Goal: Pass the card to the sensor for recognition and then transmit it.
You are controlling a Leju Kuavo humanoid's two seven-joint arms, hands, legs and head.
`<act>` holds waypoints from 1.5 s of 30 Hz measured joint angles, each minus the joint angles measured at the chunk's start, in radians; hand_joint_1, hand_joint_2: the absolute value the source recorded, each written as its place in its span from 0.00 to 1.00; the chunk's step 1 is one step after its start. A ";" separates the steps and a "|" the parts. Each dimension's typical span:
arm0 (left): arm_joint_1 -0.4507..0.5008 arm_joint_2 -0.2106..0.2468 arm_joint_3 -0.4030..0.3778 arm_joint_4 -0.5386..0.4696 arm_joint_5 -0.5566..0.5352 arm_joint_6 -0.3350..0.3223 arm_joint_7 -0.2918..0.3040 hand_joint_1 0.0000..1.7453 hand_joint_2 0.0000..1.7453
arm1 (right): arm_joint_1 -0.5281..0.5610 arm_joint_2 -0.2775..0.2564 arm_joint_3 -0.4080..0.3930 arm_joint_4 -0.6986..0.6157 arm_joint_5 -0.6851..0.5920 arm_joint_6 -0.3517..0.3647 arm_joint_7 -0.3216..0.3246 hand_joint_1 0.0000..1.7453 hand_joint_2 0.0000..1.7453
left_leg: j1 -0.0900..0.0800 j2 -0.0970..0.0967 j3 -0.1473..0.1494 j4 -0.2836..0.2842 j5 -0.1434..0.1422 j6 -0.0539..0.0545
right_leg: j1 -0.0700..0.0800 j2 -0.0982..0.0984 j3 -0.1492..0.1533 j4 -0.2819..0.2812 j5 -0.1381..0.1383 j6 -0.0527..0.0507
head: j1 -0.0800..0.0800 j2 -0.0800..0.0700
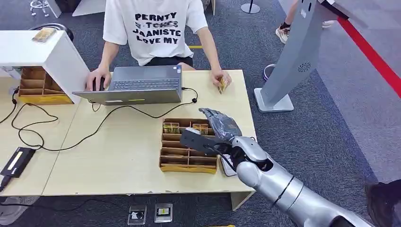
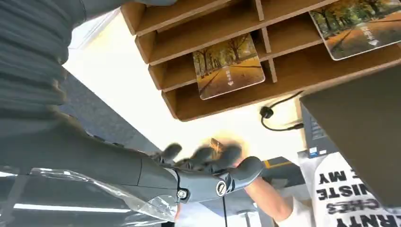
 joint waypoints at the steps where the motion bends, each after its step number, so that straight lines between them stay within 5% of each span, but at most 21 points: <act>1: 0.000 0.000 0.000 0.000 0.000 0.000 0.000 0.00 0.00 | 0.000 0.000 0.000 -0.004 0.001 -0.002 0.000 0.00 1.00 | 0.000 0.000 0.000 0.000 0.000 0.000 | 0.000 0.000 0.000 0.000 0.000 0.000 | 0.000 0.000; 24: 0.001 -0.001 0.000 0.000 0.009 0.001 0.000 0.00 0.00 | 0.053 -0.033 -0.049 -0.203 0.106 -0.063 0.064 0.00 1.00 | 0.000 0.000 0.000 0.000 0.000 0.000 | 0.000 0.000 0.000 0.000 0.000 0.000 | 0.000 0.000; 45: 0.002 -0.006 0.001 0.000 0.018 -0.002 0.000 0.00 0.00 | 0.295 -0.103 -0.124 -0.488 0.240 -0.031 0.155 0.00 1.00 | 0.000 0.000 0.000 0.000 0.000 0.000 | 0.000 0.000 0.000 0.000 0.000 0.000 | 0.000 0.000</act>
